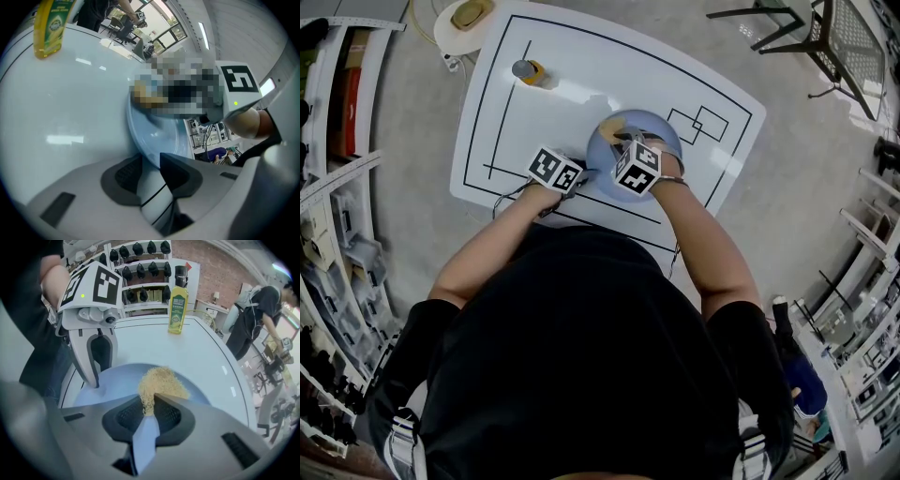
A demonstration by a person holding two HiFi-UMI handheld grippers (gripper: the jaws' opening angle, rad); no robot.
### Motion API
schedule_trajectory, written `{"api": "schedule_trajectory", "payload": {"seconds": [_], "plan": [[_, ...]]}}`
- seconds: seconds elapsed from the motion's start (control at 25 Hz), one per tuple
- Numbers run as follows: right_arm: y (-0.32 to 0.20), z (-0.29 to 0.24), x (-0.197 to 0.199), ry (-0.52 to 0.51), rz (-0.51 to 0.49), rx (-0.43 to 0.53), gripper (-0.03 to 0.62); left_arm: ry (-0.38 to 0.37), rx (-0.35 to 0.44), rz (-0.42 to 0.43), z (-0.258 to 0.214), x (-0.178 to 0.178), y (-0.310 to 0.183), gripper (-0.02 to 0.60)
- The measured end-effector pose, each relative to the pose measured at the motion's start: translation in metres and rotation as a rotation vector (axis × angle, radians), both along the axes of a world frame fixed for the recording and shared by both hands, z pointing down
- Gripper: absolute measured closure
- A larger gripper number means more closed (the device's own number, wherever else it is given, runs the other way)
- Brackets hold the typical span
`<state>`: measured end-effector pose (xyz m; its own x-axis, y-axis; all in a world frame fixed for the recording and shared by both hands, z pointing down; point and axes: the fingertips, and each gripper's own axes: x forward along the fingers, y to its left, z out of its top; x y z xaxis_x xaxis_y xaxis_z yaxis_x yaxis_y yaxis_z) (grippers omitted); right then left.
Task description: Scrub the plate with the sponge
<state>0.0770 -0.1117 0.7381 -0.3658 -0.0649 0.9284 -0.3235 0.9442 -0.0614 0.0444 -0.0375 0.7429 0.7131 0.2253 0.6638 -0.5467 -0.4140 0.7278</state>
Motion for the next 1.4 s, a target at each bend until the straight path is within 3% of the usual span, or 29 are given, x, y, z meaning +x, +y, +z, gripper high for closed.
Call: {"api": "schedule_trajectory", "payload": {"seconds": [0.6, 0.96, 1.4], "plan": [[-0.015, 0.004, 0.076, 0.167, 0.198, -0.001, 0.537, 0.002, -0.018, -0.028, 0.001, -0.001, -0.001, 0.466], [0.022, 0.006, 0.116, 0.270, 0.266, -0.052, 0.533, -0.007, 0.001, -0.081, 0.001, 0.000, -0.004, 0.476], [0.074, 0.007, 0.130, 0.337, 0.298, -0.133, 0.526, -0.018, 0.032, -0.113, 0.000, 0.002, -0.006, 0.486]]}}
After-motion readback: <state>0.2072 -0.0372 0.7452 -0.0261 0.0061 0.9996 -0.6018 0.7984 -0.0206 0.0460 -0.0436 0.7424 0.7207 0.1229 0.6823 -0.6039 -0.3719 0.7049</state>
